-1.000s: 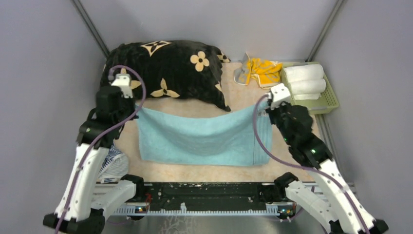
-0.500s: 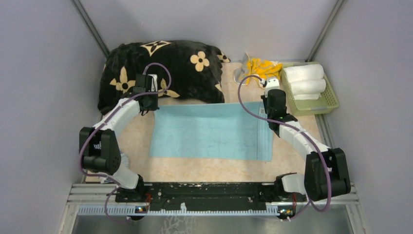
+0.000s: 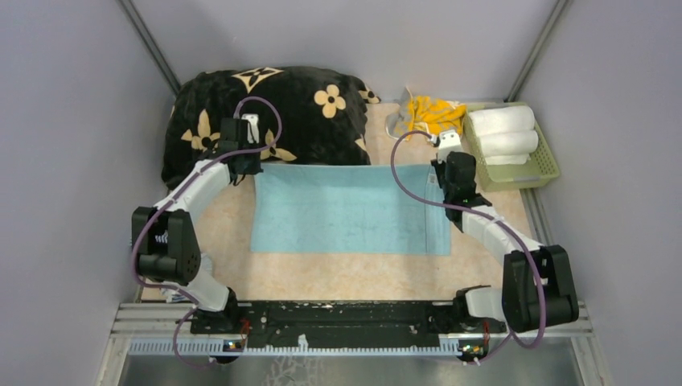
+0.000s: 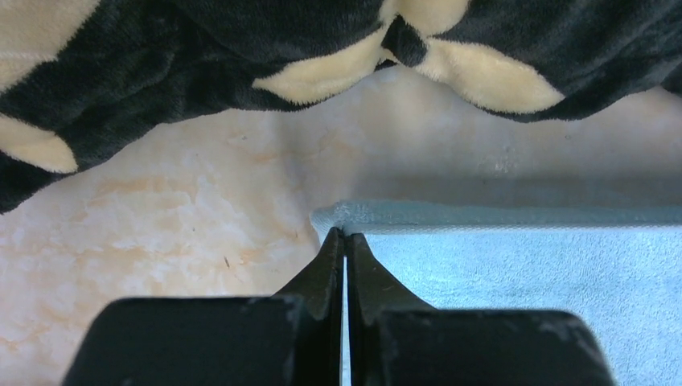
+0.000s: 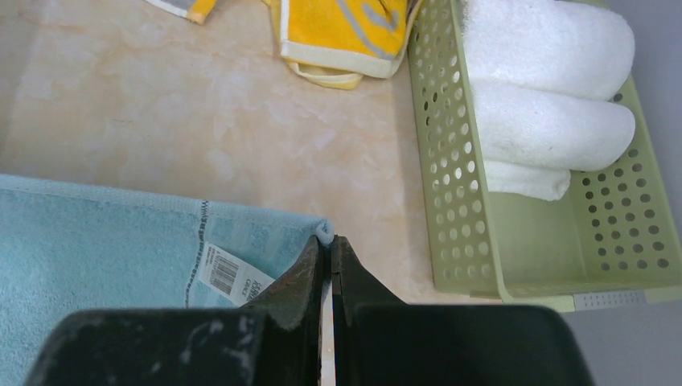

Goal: Roll the towels
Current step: Fold the towel at the center of the board.

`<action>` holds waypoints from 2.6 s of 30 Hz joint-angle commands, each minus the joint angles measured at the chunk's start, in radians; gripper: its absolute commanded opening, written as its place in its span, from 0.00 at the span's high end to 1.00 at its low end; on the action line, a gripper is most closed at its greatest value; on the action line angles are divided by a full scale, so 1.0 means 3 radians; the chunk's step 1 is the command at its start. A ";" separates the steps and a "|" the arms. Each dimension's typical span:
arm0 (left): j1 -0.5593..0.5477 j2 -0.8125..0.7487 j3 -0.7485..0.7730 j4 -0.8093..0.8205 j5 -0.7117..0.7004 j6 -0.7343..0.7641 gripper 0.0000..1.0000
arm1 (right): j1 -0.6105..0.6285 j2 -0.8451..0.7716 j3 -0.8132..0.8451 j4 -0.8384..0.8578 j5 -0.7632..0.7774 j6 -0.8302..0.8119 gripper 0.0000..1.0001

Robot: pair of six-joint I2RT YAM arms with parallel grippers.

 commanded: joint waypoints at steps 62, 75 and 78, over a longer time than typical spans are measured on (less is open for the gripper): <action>0.0190 -0.1911 -0.1611 -0.0644 0.0071 -0.1474 1.00 | -0.0106 -0.2332 -0.1158 -0.1016 -0.0921 -0.1079 1.00; 0.0191 -0.2296 -0.1844 -0.0739 0.0106 -0.1869 0.59 | -0.0100 -0.3106 -0.1345 -0.1307 -0.1046 -0.1470 0.77; 0.0191 -0.2519 -0.1875 -0.0754 0.0042 -0.1935 0.52 | -0.0100 -0.3207 -0.1218 -0.1543 -0.1229 -0.1519 0.68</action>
